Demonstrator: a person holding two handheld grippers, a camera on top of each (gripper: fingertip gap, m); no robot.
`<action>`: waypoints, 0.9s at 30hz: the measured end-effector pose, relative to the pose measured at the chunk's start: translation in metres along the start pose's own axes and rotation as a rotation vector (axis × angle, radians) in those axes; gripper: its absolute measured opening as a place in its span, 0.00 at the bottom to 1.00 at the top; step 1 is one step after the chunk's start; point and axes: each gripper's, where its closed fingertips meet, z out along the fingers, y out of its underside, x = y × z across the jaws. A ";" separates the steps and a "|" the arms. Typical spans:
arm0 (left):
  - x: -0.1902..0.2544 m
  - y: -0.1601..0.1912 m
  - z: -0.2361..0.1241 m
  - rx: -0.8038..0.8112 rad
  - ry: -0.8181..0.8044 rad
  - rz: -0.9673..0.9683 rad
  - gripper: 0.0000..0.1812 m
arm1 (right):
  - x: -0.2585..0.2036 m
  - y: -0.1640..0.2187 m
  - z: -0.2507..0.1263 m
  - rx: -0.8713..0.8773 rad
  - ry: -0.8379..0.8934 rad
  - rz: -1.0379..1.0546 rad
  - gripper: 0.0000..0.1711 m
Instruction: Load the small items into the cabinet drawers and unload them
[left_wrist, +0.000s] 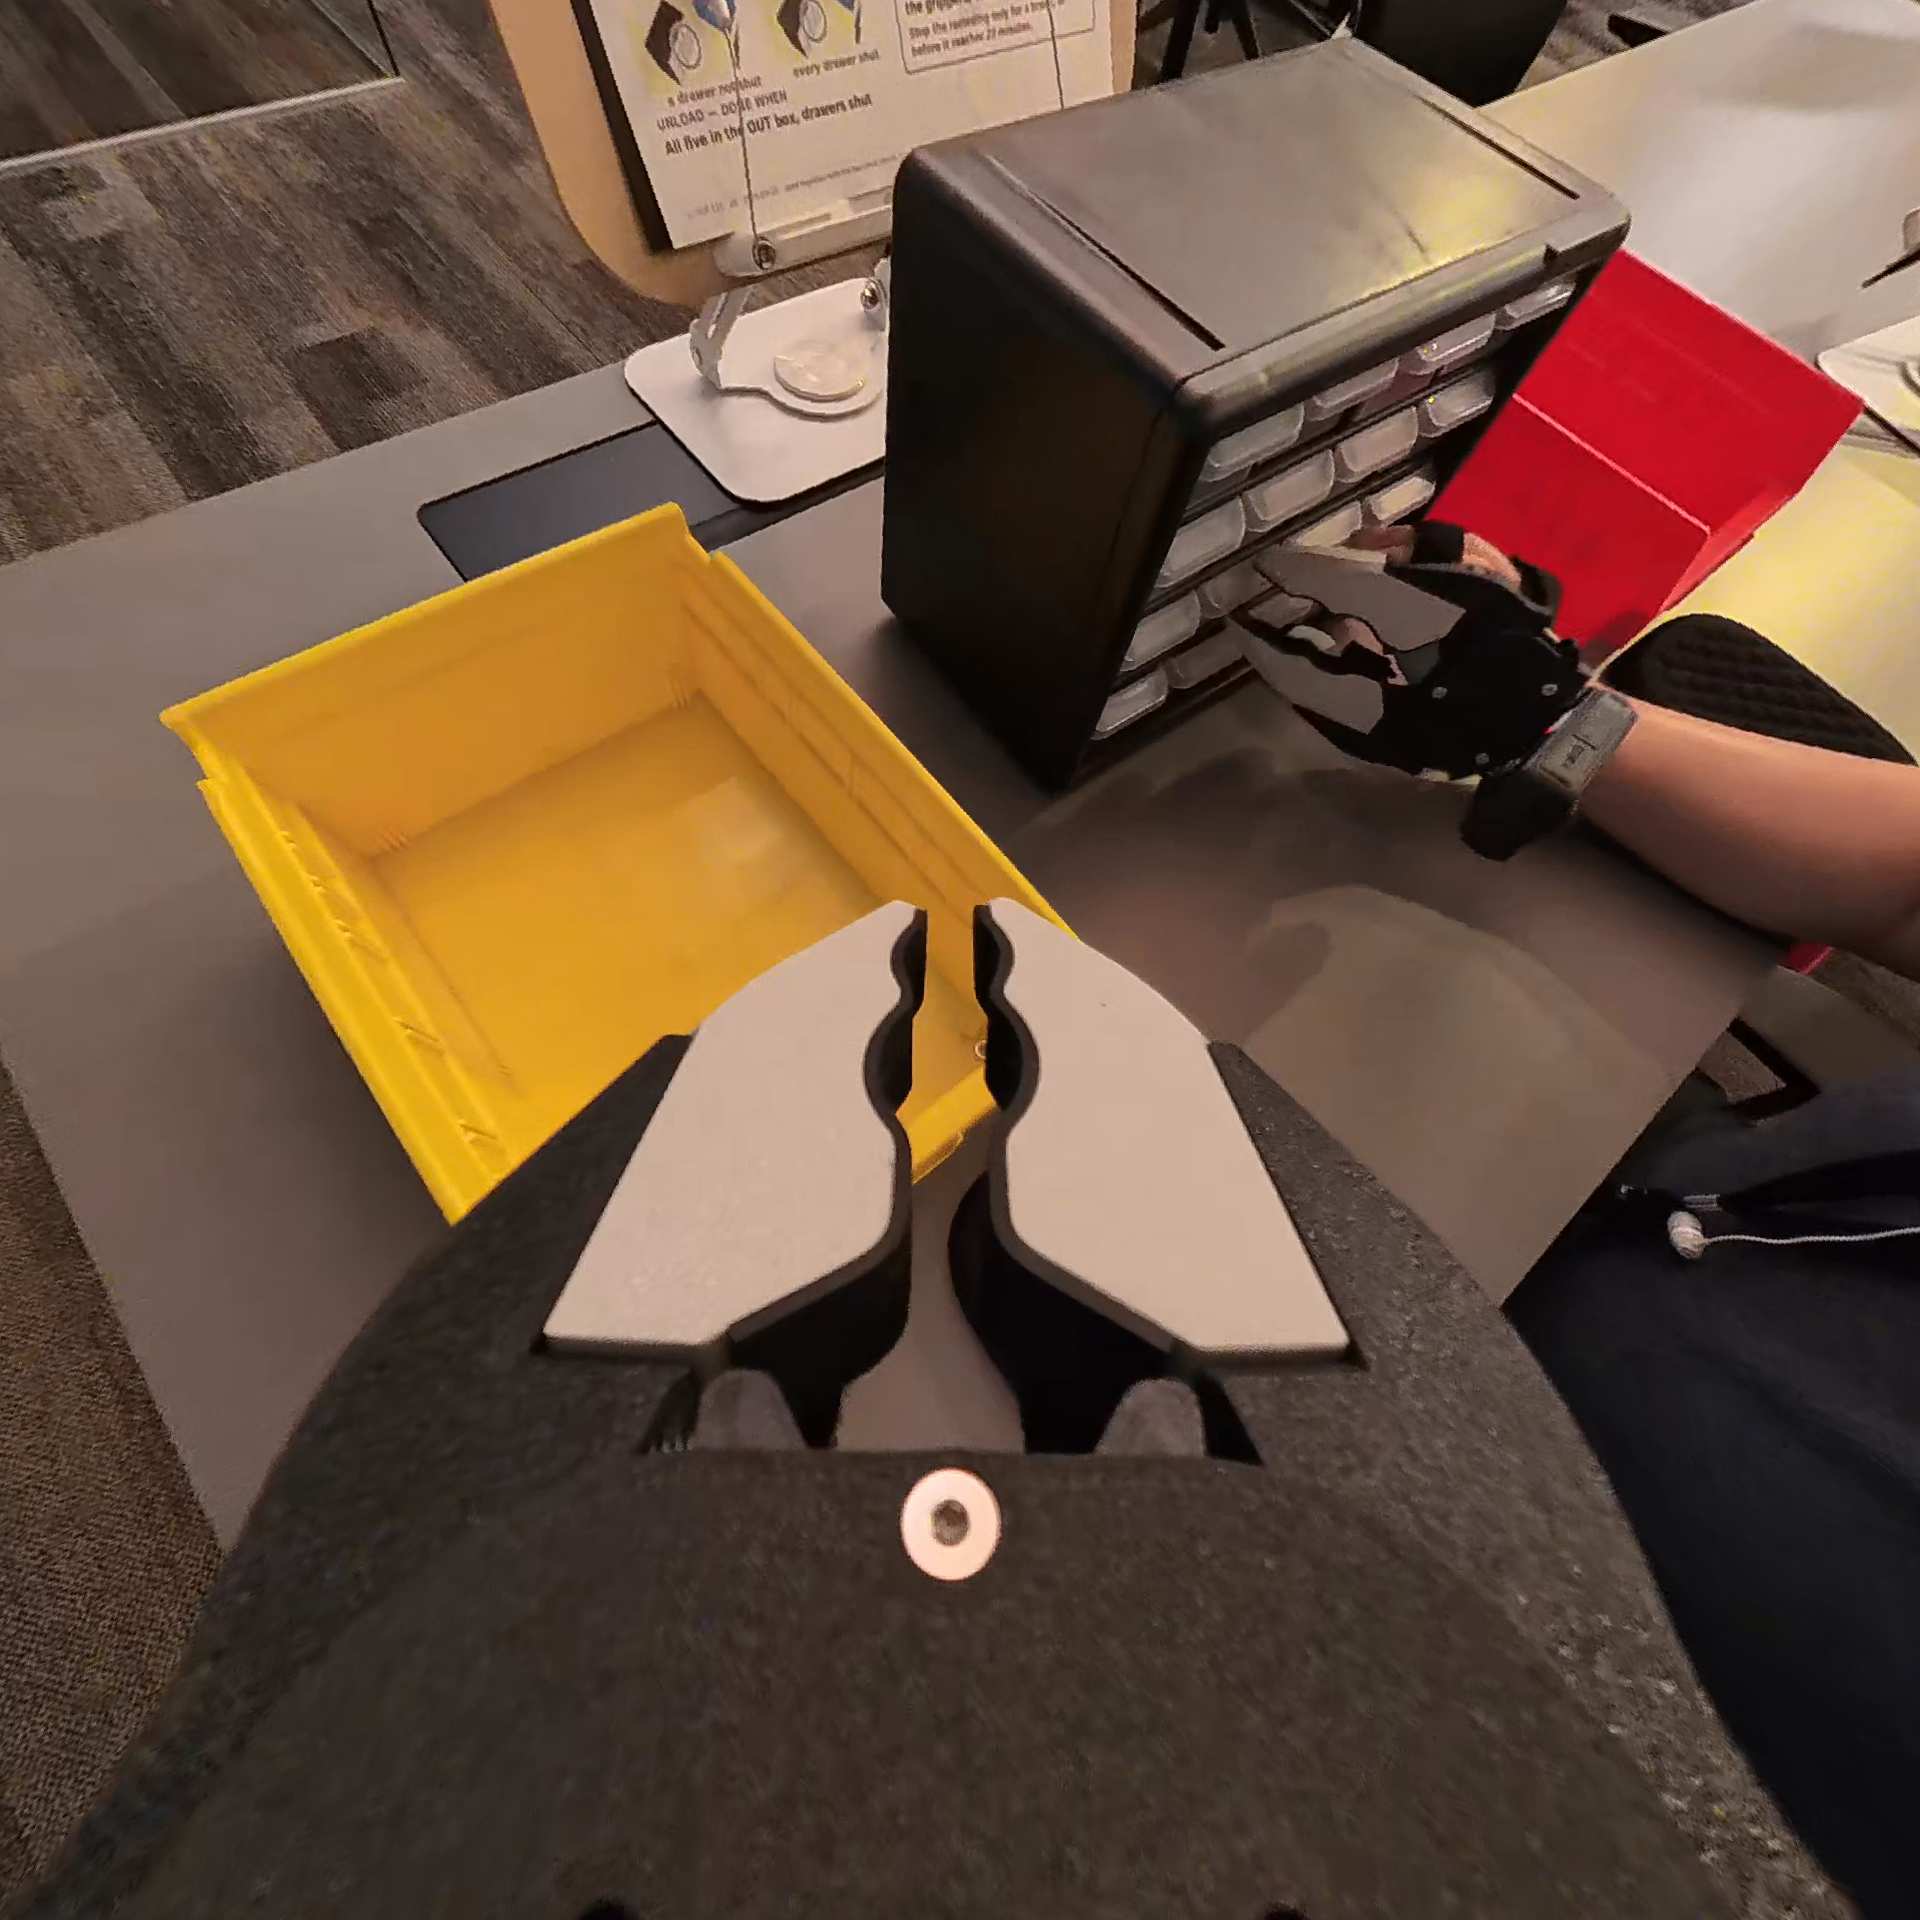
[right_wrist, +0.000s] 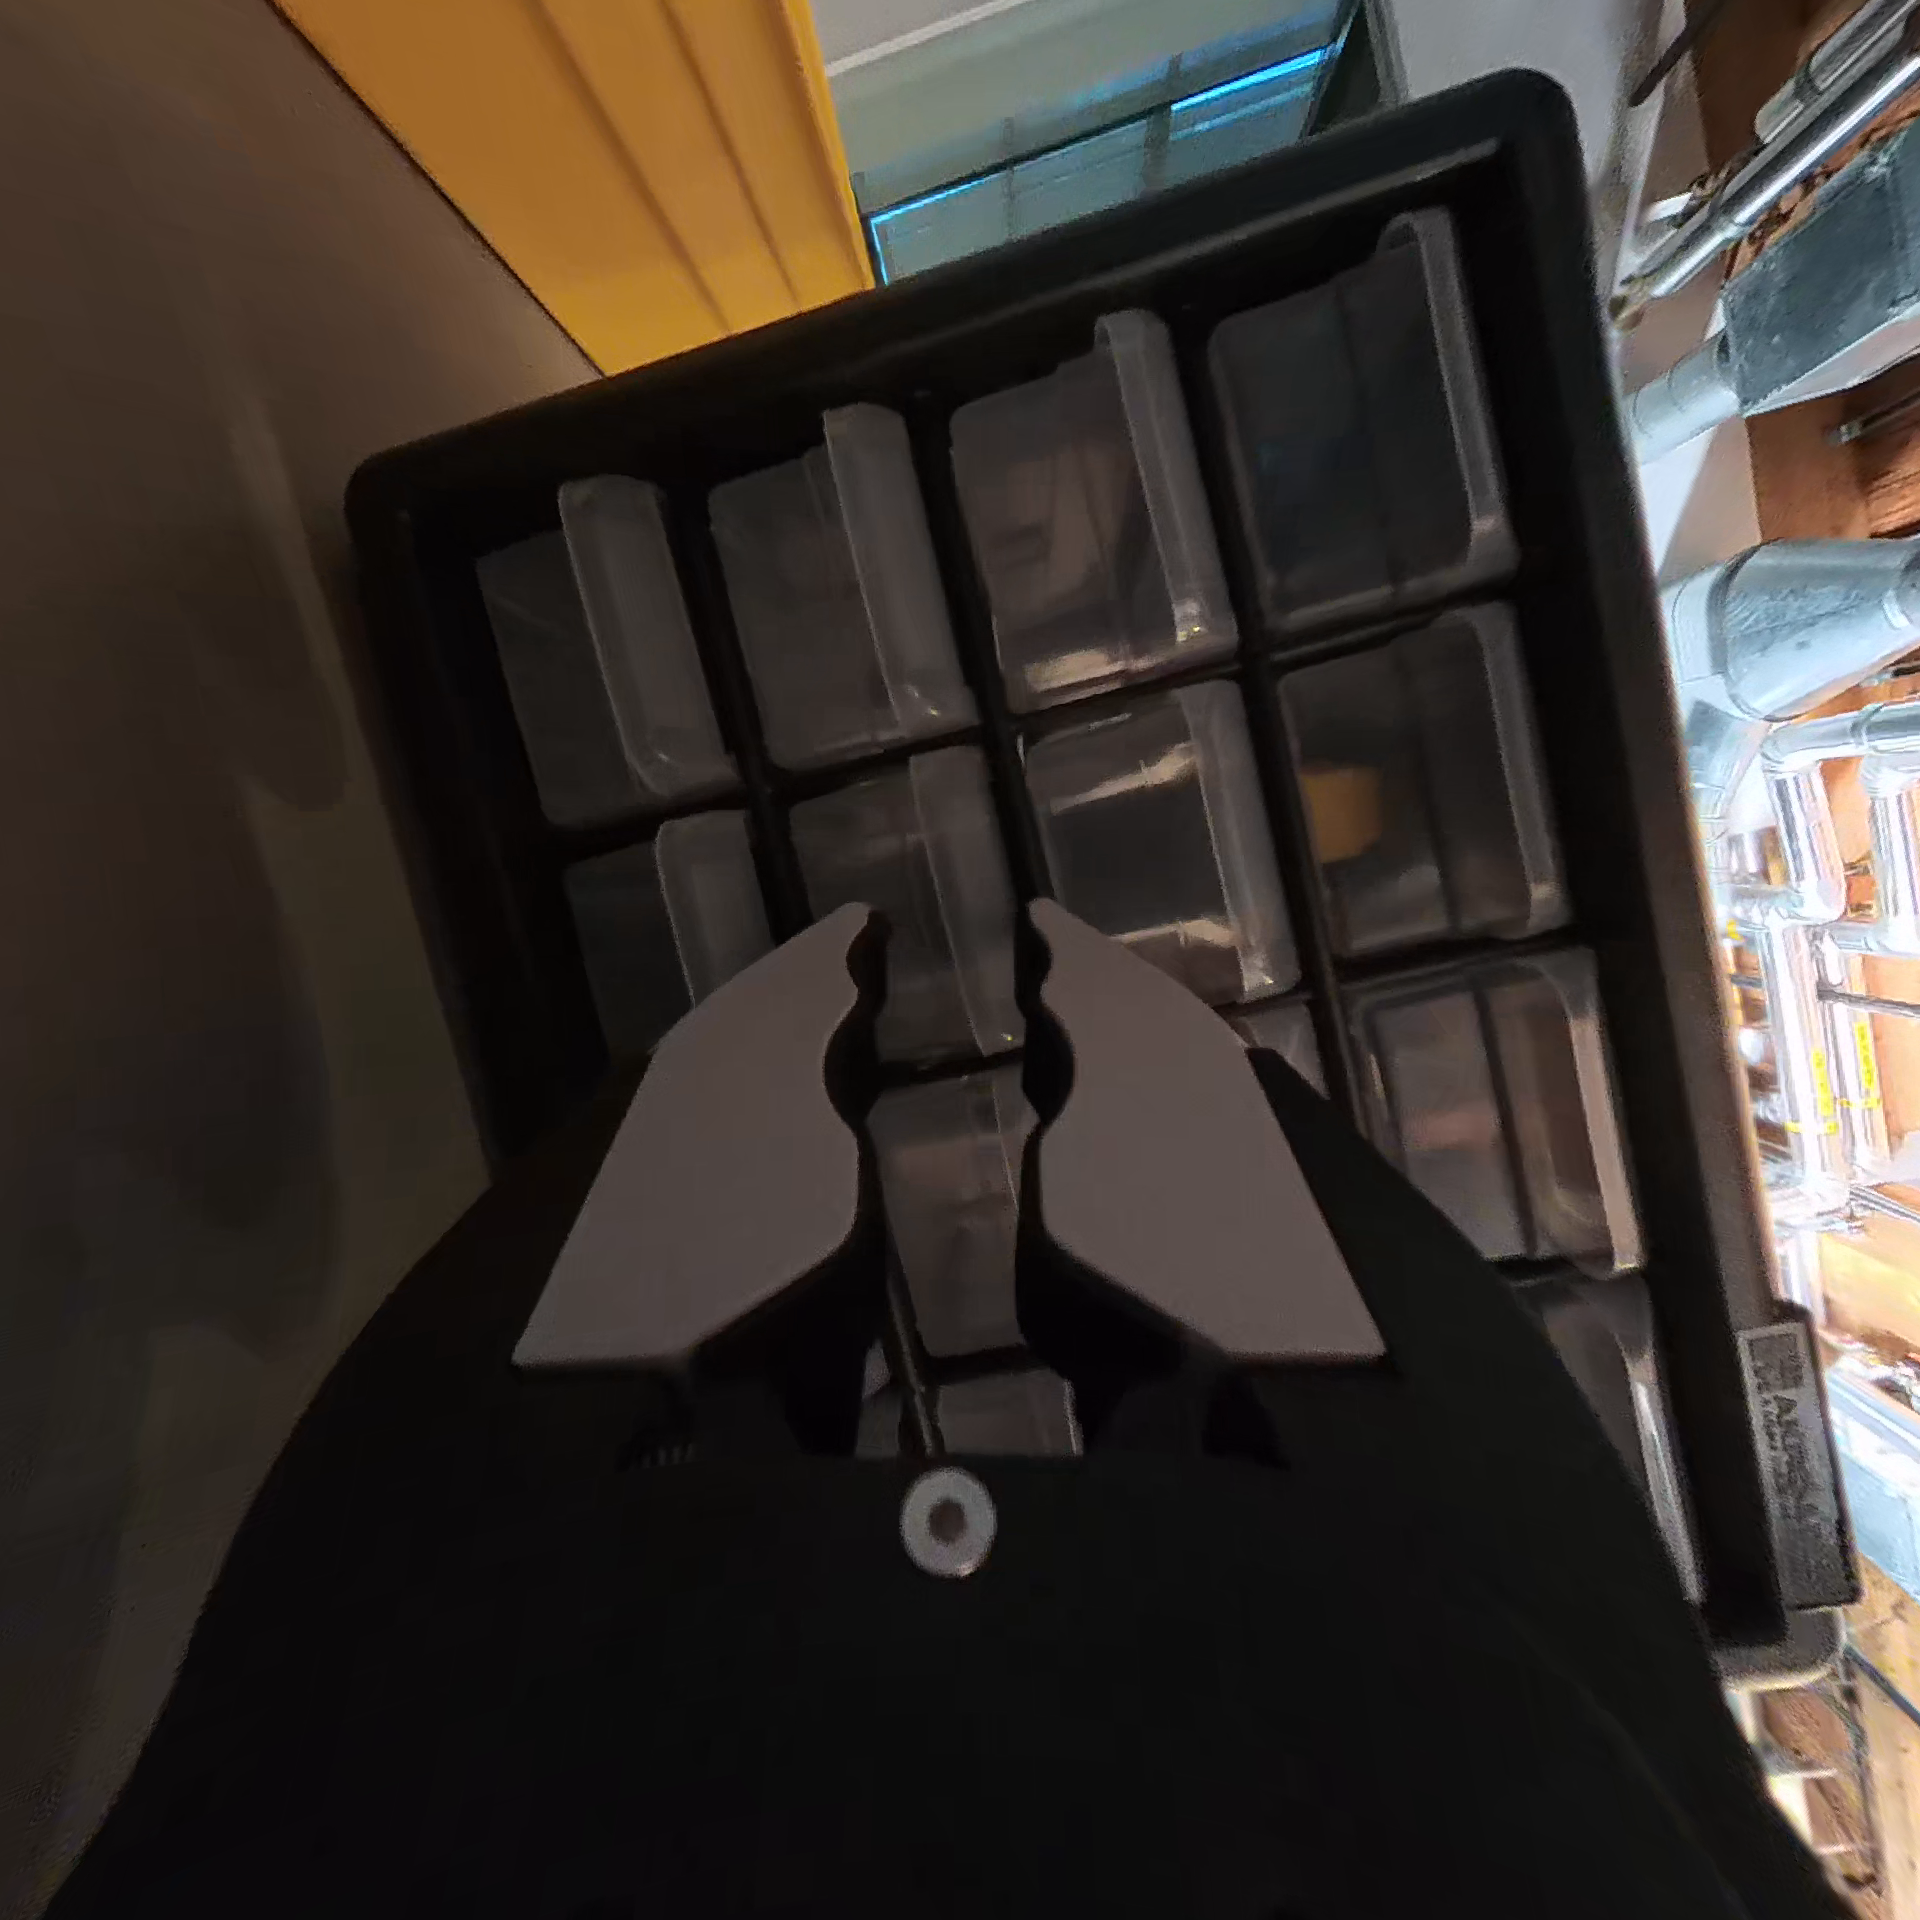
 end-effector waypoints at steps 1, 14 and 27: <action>0.001 0.000 0.001 -0.002 0.004 0.002 0.05 | 0.000 0.000 0.000 -0.003 0.007 -0.008 0.14; 0.009 0.008 0.006 -0.017 0.031 -0.010 0.04 | 0.006 -0.005 -0.009 0.028 0.069 -0.042 0.07; 0.018 0.017 0.004 -0.024 0.050 -0.013 0.04 | 0.003 -0.026 -0.044 0.076 0.057 -0.056 0.06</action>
